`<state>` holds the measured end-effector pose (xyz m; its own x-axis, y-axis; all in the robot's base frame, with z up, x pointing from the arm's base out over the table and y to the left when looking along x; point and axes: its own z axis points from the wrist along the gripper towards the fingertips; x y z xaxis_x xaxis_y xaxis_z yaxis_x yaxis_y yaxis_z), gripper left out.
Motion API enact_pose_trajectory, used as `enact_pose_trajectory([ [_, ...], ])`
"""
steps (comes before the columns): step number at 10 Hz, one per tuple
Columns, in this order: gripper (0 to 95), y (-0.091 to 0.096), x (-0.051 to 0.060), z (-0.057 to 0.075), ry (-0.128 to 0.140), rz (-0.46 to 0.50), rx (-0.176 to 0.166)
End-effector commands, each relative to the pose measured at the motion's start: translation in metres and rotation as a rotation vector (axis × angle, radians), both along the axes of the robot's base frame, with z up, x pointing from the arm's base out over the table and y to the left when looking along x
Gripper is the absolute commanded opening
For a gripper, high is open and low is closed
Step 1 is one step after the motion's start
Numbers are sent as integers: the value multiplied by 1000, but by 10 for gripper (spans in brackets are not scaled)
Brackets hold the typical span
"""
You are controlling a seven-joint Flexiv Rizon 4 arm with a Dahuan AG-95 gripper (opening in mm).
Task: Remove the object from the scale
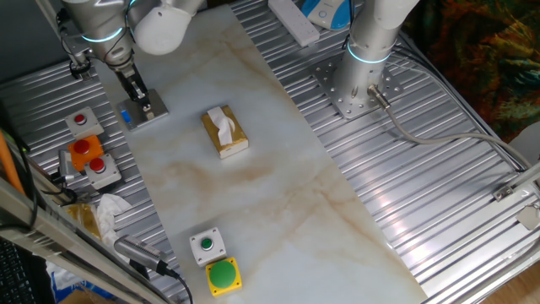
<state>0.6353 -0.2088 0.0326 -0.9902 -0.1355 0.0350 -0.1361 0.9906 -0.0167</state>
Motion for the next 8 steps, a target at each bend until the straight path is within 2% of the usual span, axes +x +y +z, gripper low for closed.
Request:
enact_pose_trajectory([
  [1, 190, 0, 0, 0, 1, 0, -1],
  [6, 190, 0, 0, 0, 3, -3, -2],
  [8, 190, 3, 2, 5, 4, -6, -1],
])
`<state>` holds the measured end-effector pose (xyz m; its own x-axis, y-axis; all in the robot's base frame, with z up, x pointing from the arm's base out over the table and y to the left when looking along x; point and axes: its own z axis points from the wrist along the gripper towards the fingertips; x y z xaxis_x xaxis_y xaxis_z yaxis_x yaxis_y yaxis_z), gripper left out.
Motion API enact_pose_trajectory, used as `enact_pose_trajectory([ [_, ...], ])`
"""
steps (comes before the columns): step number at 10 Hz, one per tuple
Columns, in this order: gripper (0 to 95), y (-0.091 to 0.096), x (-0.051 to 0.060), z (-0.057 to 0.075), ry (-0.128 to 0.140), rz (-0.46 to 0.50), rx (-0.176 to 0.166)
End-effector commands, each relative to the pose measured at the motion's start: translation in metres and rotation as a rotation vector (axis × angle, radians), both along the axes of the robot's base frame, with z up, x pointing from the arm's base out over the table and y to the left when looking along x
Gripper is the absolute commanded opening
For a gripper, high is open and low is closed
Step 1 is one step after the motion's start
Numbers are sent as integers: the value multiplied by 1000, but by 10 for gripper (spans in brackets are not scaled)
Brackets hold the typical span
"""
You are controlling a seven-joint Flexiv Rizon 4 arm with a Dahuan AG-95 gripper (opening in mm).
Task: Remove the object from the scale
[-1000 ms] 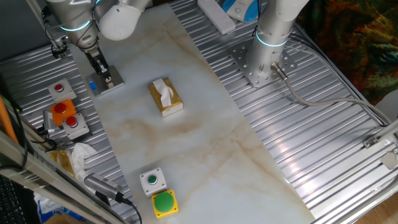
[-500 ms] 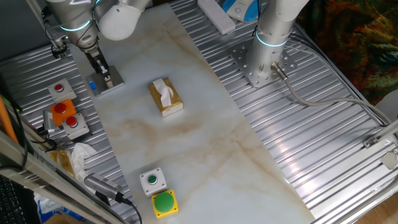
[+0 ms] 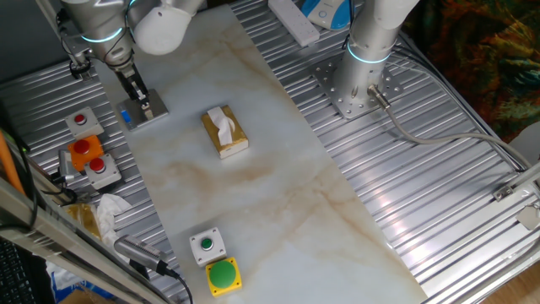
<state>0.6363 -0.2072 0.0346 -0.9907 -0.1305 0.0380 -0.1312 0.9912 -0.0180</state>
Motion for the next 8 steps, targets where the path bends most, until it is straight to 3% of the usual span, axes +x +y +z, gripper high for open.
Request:
enact_pose_trajectory([
  [1, 190, 5, 1, 11, 6, -1, 1],
  [4, 190, 13, 0, 30, 14, -7, 6],
  [8, 190, 11, 1, 30, 13, 23, 3],
])
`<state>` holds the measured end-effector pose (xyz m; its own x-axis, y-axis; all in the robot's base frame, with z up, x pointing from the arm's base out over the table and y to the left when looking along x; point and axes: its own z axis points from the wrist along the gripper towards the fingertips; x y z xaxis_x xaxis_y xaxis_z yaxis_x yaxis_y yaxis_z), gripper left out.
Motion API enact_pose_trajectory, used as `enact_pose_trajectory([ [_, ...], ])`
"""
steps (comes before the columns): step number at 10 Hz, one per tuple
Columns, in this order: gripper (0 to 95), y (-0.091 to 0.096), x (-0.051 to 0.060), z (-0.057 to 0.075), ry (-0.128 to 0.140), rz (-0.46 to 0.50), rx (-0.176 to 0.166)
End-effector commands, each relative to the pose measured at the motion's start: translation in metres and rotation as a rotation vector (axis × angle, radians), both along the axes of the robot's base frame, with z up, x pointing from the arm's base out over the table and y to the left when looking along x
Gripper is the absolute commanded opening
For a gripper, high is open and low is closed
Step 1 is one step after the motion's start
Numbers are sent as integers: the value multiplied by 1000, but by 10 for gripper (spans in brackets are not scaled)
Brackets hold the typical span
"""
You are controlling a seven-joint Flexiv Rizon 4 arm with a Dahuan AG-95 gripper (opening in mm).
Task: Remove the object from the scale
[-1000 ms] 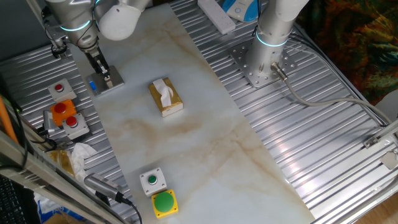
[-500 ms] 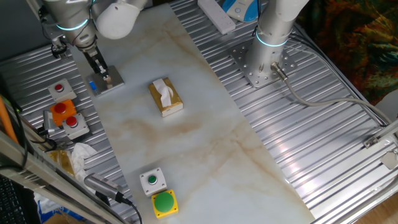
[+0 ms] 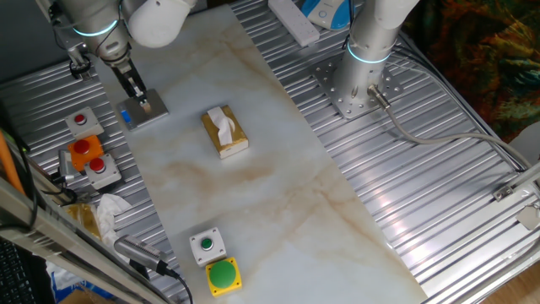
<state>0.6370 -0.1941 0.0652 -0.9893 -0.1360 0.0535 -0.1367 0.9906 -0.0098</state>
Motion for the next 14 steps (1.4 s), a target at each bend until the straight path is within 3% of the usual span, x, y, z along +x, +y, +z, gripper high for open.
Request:
enact_pose_trajectory([
  [1, 190, -5, 0, -4, -6, 28, -3],
  [4, 190, -11, 2, -15, -14, 38, -1],
  [7, 190, -11, 2, -16, -28, 38, 13],
  [8, 380, -11, 2, -16, -28, 36, 18],
  [12, 380, -10, 2, -17, -26, 41, 22],
  [14, 380, -8, 3, -24, -21, 40, 22],
])
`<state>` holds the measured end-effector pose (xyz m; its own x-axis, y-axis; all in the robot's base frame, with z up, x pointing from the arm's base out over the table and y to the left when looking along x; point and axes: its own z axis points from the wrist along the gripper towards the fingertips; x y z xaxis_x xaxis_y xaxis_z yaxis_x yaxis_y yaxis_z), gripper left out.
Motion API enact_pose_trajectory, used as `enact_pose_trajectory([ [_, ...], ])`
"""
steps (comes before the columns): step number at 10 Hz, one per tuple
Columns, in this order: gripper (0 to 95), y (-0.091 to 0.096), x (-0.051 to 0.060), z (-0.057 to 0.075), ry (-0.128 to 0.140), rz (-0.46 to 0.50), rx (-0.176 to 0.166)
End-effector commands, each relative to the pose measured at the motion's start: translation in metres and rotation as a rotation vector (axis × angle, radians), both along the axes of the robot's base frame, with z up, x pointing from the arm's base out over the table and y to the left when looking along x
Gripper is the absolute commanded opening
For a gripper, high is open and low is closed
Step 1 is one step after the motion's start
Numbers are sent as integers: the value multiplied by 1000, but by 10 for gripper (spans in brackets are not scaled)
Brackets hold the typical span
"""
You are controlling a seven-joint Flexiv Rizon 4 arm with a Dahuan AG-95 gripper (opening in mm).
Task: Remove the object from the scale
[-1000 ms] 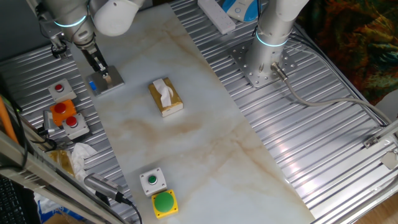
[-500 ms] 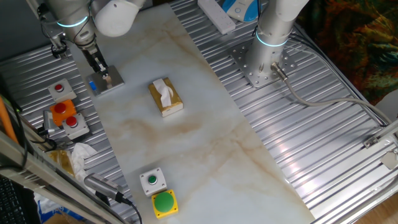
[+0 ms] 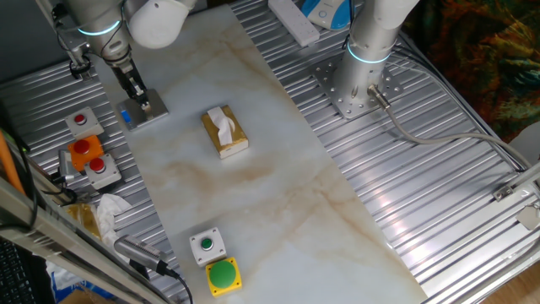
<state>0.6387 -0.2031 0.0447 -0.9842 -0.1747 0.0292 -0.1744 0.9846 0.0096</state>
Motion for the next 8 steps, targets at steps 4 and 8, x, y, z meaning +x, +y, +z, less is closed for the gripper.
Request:
enact_pose_trajectory([
  [4, 380, 2, 2, -10, 6, 2, -1],
  [8, 0, 2, 2, -10, 12, -13, -3],
])
